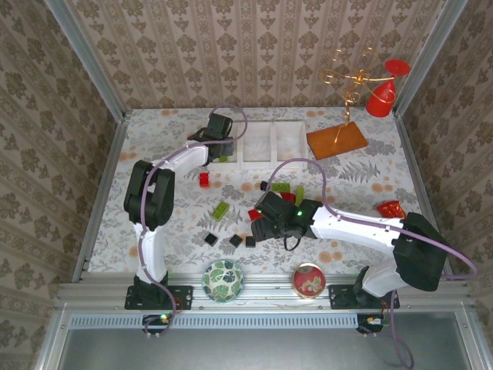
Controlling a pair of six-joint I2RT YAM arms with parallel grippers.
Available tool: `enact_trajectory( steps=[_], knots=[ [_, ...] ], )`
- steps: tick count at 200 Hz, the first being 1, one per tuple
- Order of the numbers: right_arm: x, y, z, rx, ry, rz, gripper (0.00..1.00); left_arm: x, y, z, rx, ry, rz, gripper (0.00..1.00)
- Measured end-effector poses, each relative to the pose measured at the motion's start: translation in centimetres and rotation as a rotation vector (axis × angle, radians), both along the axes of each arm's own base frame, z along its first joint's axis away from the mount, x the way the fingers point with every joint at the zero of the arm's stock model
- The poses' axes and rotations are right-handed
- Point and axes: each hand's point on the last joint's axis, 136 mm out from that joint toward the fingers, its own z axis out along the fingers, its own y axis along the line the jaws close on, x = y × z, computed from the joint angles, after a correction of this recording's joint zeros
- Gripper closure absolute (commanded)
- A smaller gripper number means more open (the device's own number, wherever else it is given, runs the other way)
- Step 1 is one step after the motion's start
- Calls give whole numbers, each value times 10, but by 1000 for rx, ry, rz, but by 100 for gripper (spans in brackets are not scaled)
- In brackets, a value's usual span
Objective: Sort the legos into containers by color
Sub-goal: Place the lego in the container, then pick up the lego from the bottom-center of the table.
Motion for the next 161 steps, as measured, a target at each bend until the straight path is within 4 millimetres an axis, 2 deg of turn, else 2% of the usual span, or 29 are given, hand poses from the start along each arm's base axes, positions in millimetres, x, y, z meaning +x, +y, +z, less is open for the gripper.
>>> enact_trajectory(
  steps=[37,63,125,161],
  knots=[
    [-6,13,-2,8,23,34,27,0,0,1,-2,-1,0,44],
    [-11,20,-6,13,45,54,29,-9,3,11,-15,-11,2,39],
    [-21,30,-9,10,59,93,30,-50,23,90,-107,-151,16,21],
    [-25,32,-14,-4,68,104,31,-76,39,103,-127,-186,38,7]
  ],
)
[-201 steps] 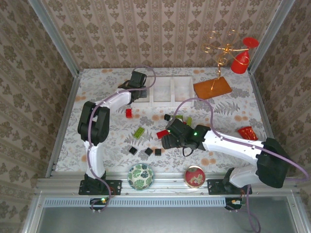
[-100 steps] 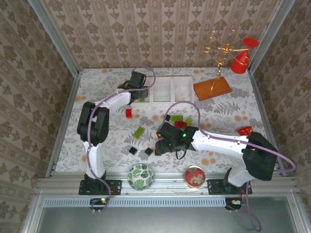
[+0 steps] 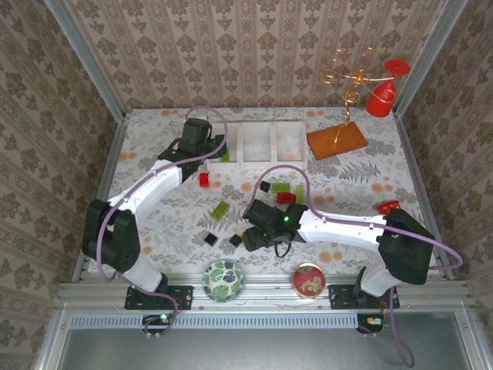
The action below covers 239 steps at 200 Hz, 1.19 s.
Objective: Sort the legos into containers by color
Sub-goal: Pick up the lego from the bottom-center of the table.
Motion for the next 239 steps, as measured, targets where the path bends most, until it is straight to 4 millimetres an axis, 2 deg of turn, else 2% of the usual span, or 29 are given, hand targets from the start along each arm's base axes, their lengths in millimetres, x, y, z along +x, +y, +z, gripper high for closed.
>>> enact_trajectory(
  steps=[20,65,105,145,197,239],
  knots=[
    [-2,1,-5,-12,7,6,31,-17,12,-1,1,-4,19,0],
    [-6,2,-12,-30,20,18,31,-54,39,0,-10,-33,73,0],
    [-6,6,-15,-38,25,24,32,-76,57,1,-15,-60,111,0],
    [-8,11,-16,-37,31,36,32,-81,82,-3,-21,-66,182,0],
    [-8,25,-18,-42,31,61,29,-83,89,-9,-28,-54,207,0],
    [-6,24,-29,-85,42,56,28,-84,96,-16,-29,-39,225,0]
  ],
)
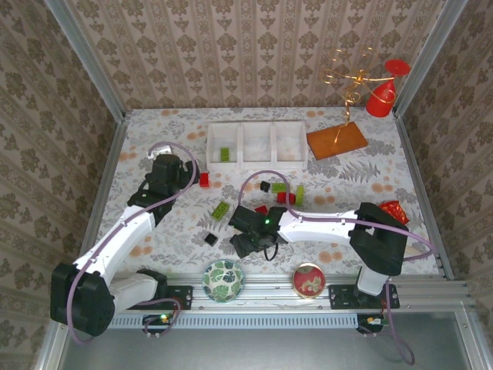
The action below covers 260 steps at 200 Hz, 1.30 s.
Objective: Sort the legos into containers by color
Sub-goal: Pick up the lego from the bottom-center of the table.
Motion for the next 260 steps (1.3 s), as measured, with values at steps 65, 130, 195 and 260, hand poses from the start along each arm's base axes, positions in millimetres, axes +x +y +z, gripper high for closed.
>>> enact_trajectory(
  steps=[65,130,195,260],
  knots=[
    [1,-4,-14,-52,10,-4,26,-1,6,-7,-25,16,19,0],
    [9,0,-16,-71,-14,-13,27,0,6,-8,-37,14,18,0],
    [17,-3,-19,-111,-45,-32,28,1,5,-9,-55,17,18,0],
    [22,-13,-19,-157,-77,-47,30,4,3,-11,-70,19,13,0]
  ],
)
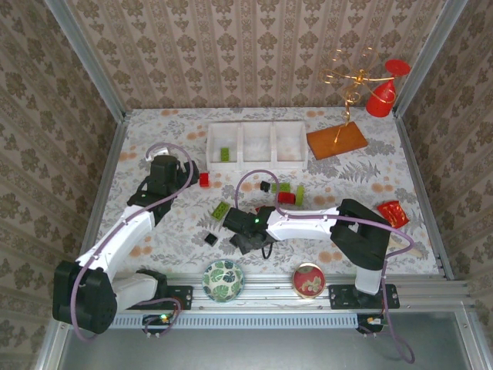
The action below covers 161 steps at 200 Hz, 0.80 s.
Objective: Sort the legos into containers by color
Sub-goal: Pick up the lego from the bottom-center of the table.
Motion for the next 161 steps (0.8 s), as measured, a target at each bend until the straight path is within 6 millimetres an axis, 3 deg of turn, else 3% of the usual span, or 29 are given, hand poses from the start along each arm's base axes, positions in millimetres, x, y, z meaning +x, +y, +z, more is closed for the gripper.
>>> enact_trajectory(
  steps=[47,161],
  knots=[
    [1,-4,0,-18,-7,-2,30,1,-1,-1,-7,0,-5,0],
    [0,0,-8,-24,13,7,42,4,-4,-3,-20,0,-11,0]
  ],
)
